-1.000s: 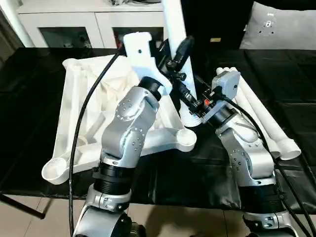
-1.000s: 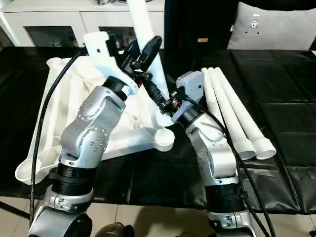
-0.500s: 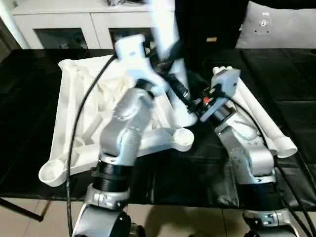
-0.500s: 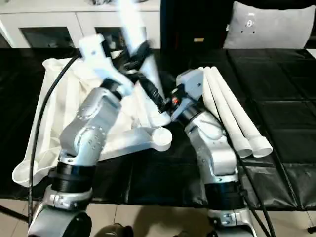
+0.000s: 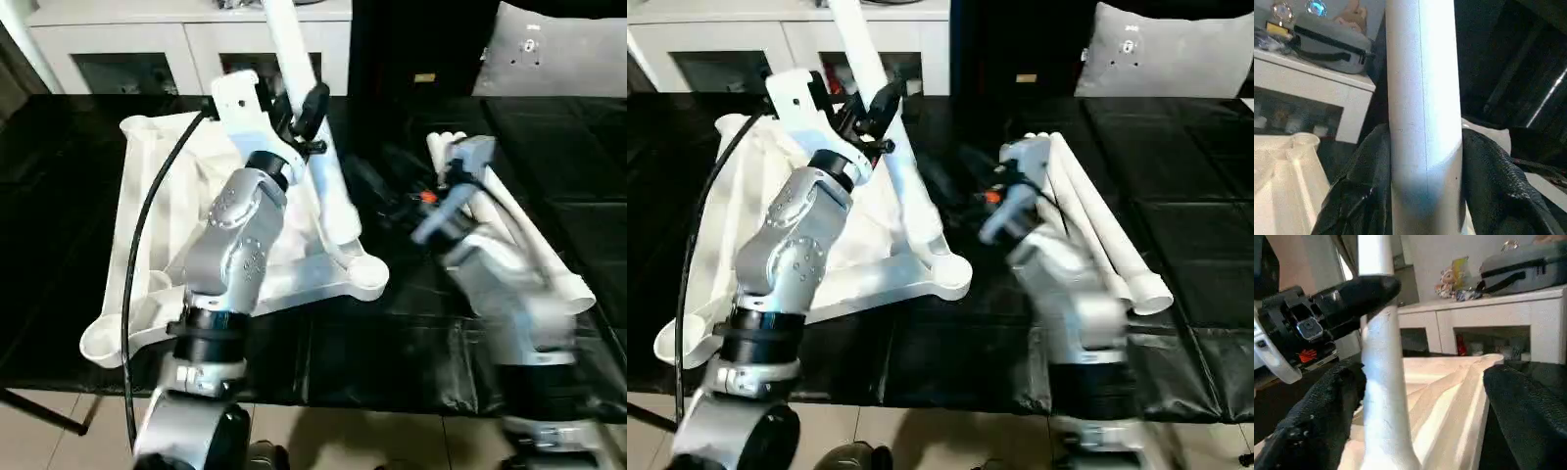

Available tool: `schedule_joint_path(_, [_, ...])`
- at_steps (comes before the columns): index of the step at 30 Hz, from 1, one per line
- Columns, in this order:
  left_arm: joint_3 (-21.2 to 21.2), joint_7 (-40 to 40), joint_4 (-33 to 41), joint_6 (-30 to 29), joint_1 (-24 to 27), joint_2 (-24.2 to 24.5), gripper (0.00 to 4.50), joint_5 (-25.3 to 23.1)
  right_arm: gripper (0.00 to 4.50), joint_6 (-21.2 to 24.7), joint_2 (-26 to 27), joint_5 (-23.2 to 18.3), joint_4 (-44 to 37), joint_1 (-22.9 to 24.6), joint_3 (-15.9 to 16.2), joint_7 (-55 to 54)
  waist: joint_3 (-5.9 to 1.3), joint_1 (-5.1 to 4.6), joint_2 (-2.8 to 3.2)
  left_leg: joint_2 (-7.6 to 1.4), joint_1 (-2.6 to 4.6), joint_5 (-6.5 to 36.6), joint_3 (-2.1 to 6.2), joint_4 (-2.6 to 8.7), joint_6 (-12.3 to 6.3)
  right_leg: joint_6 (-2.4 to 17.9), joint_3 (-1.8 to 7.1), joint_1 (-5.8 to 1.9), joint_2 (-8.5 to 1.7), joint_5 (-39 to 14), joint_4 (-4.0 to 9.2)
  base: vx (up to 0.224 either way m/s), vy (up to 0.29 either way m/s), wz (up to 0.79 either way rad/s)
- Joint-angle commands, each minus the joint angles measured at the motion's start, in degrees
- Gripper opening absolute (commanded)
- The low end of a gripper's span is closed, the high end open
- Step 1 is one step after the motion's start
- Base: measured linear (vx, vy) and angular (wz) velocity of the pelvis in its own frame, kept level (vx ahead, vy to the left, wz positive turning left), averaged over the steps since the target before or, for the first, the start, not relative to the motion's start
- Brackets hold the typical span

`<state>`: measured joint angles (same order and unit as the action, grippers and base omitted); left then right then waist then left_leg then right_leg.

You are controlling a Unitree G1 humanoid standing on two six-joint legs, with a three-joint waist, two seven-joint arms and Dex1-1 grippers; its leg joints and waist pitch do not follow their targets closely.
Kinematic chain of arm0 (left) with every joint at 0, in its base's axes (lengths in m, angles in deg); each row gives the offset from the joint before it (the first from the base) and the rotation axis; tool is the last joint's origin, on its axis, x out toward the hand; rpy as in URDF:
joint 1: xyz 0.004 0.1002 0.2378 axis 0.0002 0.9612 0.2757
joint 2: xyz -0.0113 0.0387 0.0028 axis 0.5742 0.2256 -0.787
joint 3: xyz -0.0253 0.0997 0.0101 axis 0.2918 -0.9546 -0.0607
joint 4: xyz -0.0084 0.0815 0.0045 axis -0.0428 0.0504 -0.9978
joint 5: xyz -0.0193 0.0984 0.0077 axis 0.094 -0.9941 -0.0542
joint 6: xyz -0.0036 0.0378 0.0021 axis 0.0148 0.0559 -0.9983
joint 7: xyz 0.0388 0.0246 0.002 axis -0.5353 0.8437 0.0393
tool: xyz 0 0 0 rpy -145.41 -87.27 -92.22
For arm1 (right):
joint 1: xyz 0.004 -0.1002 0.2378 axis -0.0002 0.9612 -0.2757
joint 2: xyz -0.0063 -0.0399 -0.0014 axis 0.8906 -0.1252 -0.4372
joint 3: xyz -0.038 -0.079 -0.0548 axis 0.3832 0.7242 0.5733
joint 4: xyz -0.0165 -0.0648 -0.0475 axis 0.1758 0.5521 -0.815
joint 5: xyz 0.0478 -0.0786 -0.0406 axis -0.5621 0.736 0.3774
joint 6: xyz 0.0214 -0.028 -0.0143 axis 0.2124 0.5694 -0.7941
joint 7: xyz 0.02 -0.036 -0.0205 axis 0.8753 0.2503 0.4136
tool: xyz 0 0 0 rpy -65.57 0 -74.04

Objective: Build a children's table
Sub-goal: Pick table leg

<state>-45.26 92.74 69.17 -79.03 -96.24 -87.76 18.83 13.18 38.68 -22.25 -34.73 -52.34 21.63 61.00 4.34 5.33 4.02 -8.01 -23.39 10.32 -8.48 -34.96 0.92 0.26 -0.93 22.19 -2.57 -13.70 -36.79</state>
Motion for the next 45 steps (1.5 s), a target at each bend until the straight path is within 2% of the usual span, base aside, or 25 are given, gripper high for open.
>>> schedule_joint_path(1, [0.2,2.0,-0.9,-1.5,-1.5,1.5,1.8,0.2,4.47,2.0,-0.9,-3.1,-2.3,-0.4,-2.6,0.1,-4.37,0.23,-1.09,-4.21,1.09,2.2,1.47,3.14,-5.36,13.5,2.13,-2.95,-5.48,5.9,3.88,0.0,0.0,0.0])
schedule_joint_path(3, [0.2,3.4,-1.8,-3.2,-1.8,2.6,1.8,0.6,4.5,4.1,-1.5,-5.8,-2.7,-1.0,-4.9,-0.5,-4.49,0.4,-1.05,-4.08,1.16,1.3,1.45,3.05,-5.81,13.4,2.1,-2.93,-5.38,6.3,3.77,0.0,0.0,0.0])
schedule_joint_path(6, [0.8,6.2,-2.9,-5.8,-2.3,4.3,1.8,2.4,4.5,8.7,-2.4,-12.5,-1.7,-3.0,-10.4,-2.3,-4.53,0.48,-1.2,-4.05,1.31,1.4,1.41,3.06,-5.73,13.9,2.05,-2.91,-5.4,5.0,3.88,0.0,0.0,0.0])
schedule_joint_path(8, [1.4,7.8,-3.0,-7.4,-2.7,4.8,1.8,4.2,4.5,11.2,-3.5,-14.7,-0.9,-3.8,-12.2,-2.6,-4.6,0.68,-1.13,-4.09,1.31,1.0,1.28,3.01,-5.44,14.3,2.02,-2.86,-5.4,5.0,3.83,0.0,0.0,0.0])
schedule_joint_path(9, [1.8,8.4,-2.8,-8.1,-2.9,4.9,1.8,5.2,4.5,11.9,-4.1,-15.1,-0.6,-3.9,-12.4,-2.2,-4.55,0.66,-1.31,-4.04,1.3,0.7,1.25,3.01,-5.45,14.4,2.02,-2.88,-5.33,5.3,3.76,0.0,0.0,0.0])
schedule_joint_path(10, [2.4,9.3,-2.6,-9.3,-3.1,4.9,1.8,6.7,4.5,12.9,-5.0,-15.5,-0.2,-4.1,-12.6,-1.6,-4.66,0.88,-1.23,-3.95,1.27,-0.1,1.22,2.88,-5.62,14.7,1.94,-2.92,-5.3,6.0,3.65,0.0,0.0,0.0])
schedule_joint_path(11, [2.9,10.2,-2.3,-10.7,-3.3,5.1,1.8,8.3,4.5,14.0,-5.9,-15.4,0.5,-4.1,-12.6,-1.2,-4.7,0.89,-1.5,-3.8,1.22,-0.4,1.04,2.77,-5.64,15.1,1.97,-2.96,-5.35,6.5,3.59,0.0,0.0,0.0])
schedule_joint_path(12, [4.4,11.3,-2.0,-13.6,-3.6,4.8,1.8,11.8,4.5,15.1,-7.0,-15.2,1.4,-3.9,-12.4,-0.4,-4.68,1.04,-1.46,-3.73,1.18,-0.7,0.97,2.69,-5.58,15.4,1.96,-2.96,-5.4,6.6,3.48,0.0,0.0,0.0])
schedule_joint_path(13, [4.9,11.5,-2.0,-14.4,-3.7,4.7,1.8,12.7,4.5,15.2,-7.2,-15.1,1.6,-3.8,-12.3,-0.1,-4.68,1.17,-1.46,-3.65,1.16,-0.8,0.98,2.66,-5.57,15.7,1.92,-2.96,-5.43,6.4,3.54,0.0,0.0,0.0])
schedule_joint_path(14, [5.9,12.0,-1.9,-16.2,-3.8,4.5,1.8,14.8,4.5,15.7,-7.7,-15.3,2.2,-3.6,-12.3,0.4,-4.61,1.17,-1.7,-3.58,1.04,-0.6,0.87,2.61,-5.57,15.8,1.94,-3.0,-5.38,6.0,3.5,0.0,0.0,0.0])
schedule_joint_path(17, [7.2,13.8,-1.1,-18.3,-3.9,4.0,1.8,18.7,4.5,17.6,-8.2,-17.4,2.4,-3.4,-12.9,0.7,-4.65,1.29,-1.72,-3.61,1.06,-0.8,0.87,2.53,-6.19,15.5,1.96,-2.99,-5.38,5.0,3.64,0.0,0.0,0.0])
schedule_joint_path(19, [7.8,14.4,-0.4,-19.1,-3.9,3.6,1.79,20.5,4.5,18.8,-8.6,-18.3,1.7,-3.1,-12.8,0.9,-4.58,1.4,-1.91,-3.76,0.96,-1.1,0.86,2.55,-6.61,15.3,1.96,-2.82,-5.33,5.0,3.69,0.0,0.0,0.0])
schedule_joint_path(22, [7.8,15.5,0.2,-19.5,-4.0,3.6,1.79,21.4,4.5,19.5,-9.1,-18.8,0.7,-2.8,-12.3,1.5,-4.57,1.45,-1.81,-3.87,0.84,-1.2,0.99,2.54,-7.04,15.0,1.88,-2.78,-5.29,4.5,3.63,0.0,0.0,0.0])
schedule_joint_path(25, [7.0,17.5,0.9,-20.4,-4.0,4.2,1.79,22.0,4.5,20.8,-9.2,-20.3,0.4,-2.9,-12.6,2.5,-4.83,1.45,-1.79,-3.89,0.58,-3.7,1.05,2.22,-8.1,14.9,1.76,-2.57,-5.22,7.6,3.13,0.0,0.0,0.0])
schedule_joint_path(28, [3.9,22.9,2.3,-19.4,-3.5,5.8,1.79,20.6,4.5,21.6,-11.3,-21.6,-0.9,-2.5,-11.2,6.9,-4.53,1.52,-1.85,-3.92,0.61,-1.6,0.96,2.3,-8.28,14.7,1.79,-2.43,-5.45,4.5,3.6,0.0,0.0,0.0])
schedule_joint_path(29, [3.4,23.5,2.5,-19.1,-3.4,6.1,1.79,20.2,4.5,21.8,-11.7,-21.7,-1.2,-2.4,-10.9,7.6,-4.43,1.65,-2.03,-4.07,0.62,-1.1,0.98,2.42,-8.0,14.0,1.84,-2.55,-5.45,3.4,3.68,0.0,0.0,0.0])
schedule_joint_path(32, [-0.8,30.4,4.1,-16.2,-3.0,8.1,1.79,18.1,4.5,22.4,-15.7,-21.7,-3.1,-1.2,-7.5,15.4,-4.4,1.7,-1.96,-4.33,0.81,-0.7,1.06,2.5,-8.23,13.3,1.85,-2.39,-5.47,3.0,3.72,0.0,0.0,0.0])
schedule_joint_path(33, [-0.9,30.8,4.2,-16.1,-3.0,8.2,1.79,18.1,4.5,22.3,-16.0,-21.6,-3.1,-1.2,-7.3,15.9,-4.35,1.64,-1.96,-4.32,0.72,-0.6,0.96,2.5,-8.01,13.5,1.9,-2.39,-5.61,3.2,3.61,0.0,0.0,0.0])
schedule_joint_path(36, [-2.6,35.7,5.6,-15.3,-3.1,9.0,1.79,18.1,4.5,21.5,-19.0,-19.6,-2.8,-1.0,-3.9,21.3,-4.34,1.63,-2.12,-4.31,0.77,0.1,0.86,2.5,-7.54,14.1,1.88,-2.44,-5.76,2.3,3.73,0.0,0.0,0.0])
schedule_joint_path(38, [-4.1,39.7,6.1,-14.8,-3.6,9.5,1.79,18.3,4.5,20.9,-21.1,-18.1,-2.5,-1.1,-0.3,25.5,-4.32,1.62,-2.19,-4.29,0.77,0.3,0.81,2.48,-7.53,14.4,1.85,-2.39,-5.75,1.9,3.76,0.0,0.0,0.0])
schedule_joint_path(45, [-7.0,46.0,7.6,-12.7,-3.6,10.3,1.79,18.1,4.5,21.6,-21.8,-18.3,-3.0,-1.9,3.7,30.1,-4.49,1.6,-2.19,-4.49,0.82,0.4,0.75,2.47,-8.13,15.6,1.74,-2.29,-5.82,2.4,3.52,0.0,0.0,0.0])
